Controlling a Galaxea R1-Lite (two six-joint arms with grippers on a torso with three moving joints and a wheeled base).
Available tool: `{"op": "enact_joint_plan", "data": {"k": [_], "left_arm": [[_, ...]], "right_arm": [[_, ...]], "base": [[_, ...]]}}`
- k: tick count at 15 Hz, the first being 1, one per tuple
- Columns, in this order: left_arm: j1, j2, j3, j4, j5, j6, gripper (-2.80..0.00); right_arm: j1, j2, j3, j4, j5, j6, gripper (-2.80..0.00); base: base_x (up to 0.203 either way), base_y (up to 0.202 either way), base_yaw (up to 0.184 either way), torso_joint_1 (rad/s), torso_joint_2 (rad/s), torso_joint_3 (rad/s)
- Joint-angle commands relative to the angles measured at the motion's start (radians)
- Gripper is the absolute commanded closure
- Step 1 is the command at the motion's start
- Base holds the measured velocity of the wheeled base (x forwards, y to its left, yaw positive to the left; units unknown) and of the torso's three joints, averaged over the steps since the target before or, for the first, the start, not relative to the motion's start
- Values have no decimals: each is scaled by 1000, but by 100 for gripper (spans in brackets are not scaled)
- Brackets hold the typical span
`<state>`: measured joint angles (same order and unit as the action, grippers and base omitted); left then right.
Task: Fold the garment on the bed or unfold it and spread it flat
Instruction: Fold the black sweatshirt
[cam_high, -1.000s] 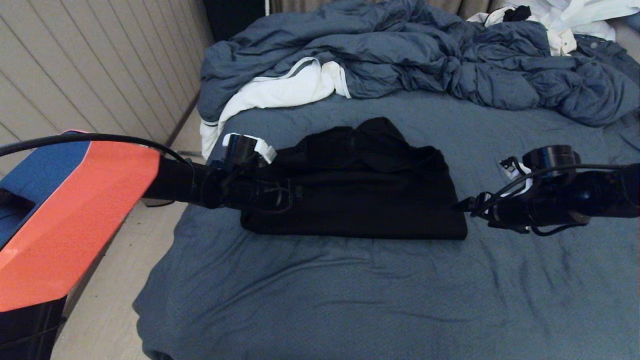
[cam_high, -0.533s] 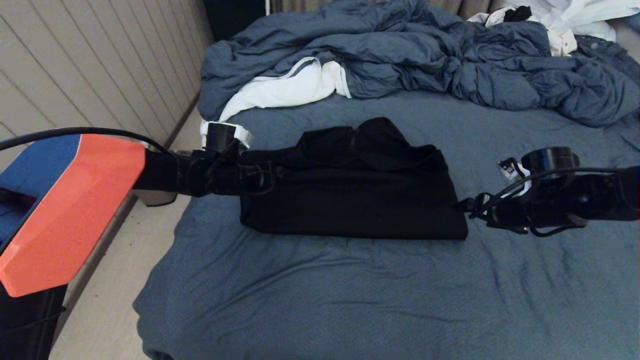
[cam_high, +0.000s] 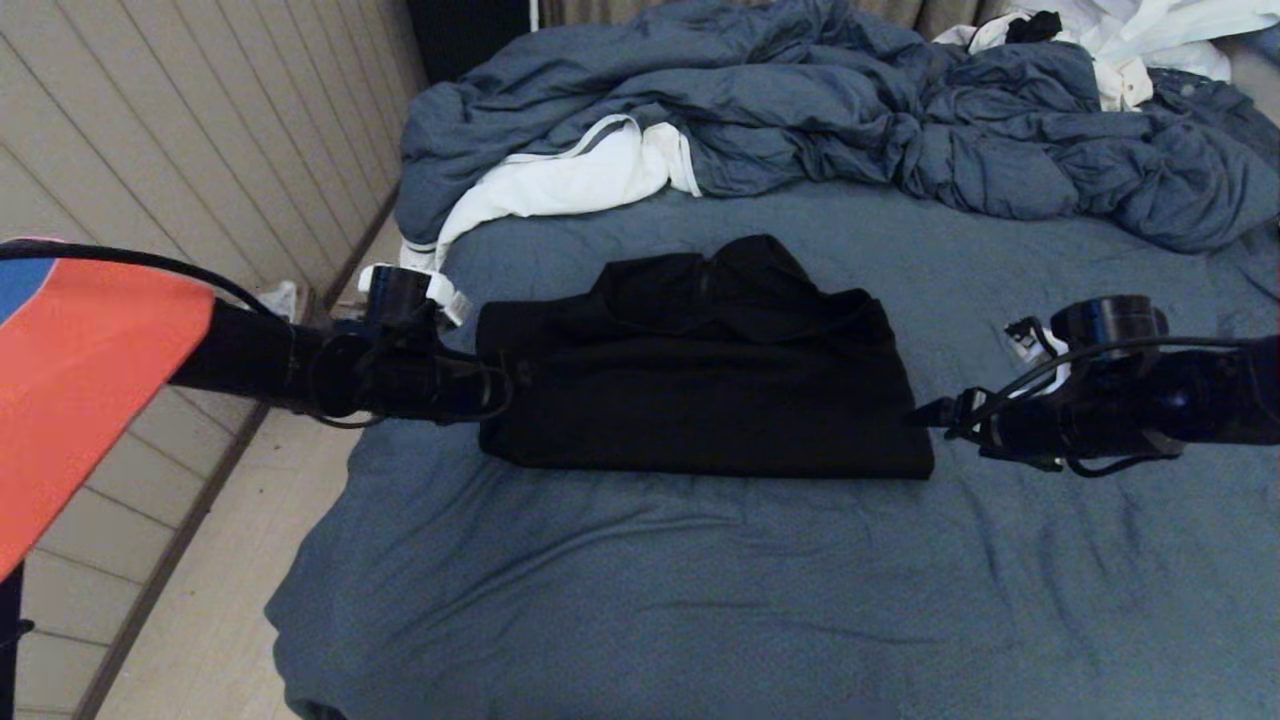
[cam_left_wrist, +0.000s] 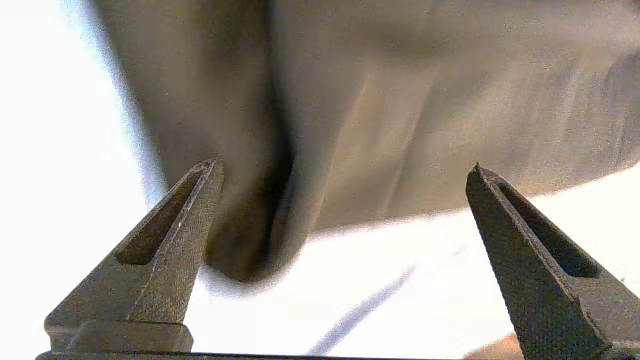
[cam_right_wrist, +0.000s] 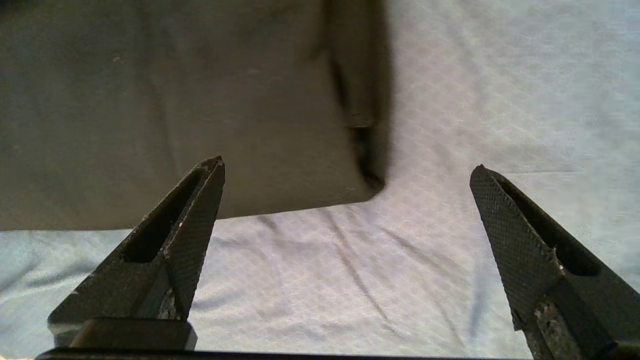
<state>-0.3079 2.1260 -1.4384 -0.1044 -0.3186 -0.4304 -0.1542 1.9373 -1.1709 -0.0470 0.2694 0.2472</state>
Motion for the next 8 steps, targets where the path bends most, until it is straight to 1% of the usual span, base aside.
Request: {"op": "enact_joint_plan", "data": {"k": [1, 3, 5, 8], "left_arm": [[3, -73, 104, -23, -6, -3, -280], [9, -71, 153, -111, -10, -7, -280], [26, -67, 175, -120, -11, -4, -280], [32, -25, 200, -136, -11, -4, -280]], "right_arm": [[-1, -4, 2, -1, 7, 1, -280], [-2, -4, 8, -1, 10, 1, -280], [-1, -3, 10, -1, 13, 1, -280], [1, -3, 15, -1, 13, 1, -280]], "base": [[0, 0, 0, 0, 0, 0], [0, 0, 0, 0, 0, 0], [0, 0, 0, 0, 0, 0], [0, 0, 0, 0, 0, 0]]}}
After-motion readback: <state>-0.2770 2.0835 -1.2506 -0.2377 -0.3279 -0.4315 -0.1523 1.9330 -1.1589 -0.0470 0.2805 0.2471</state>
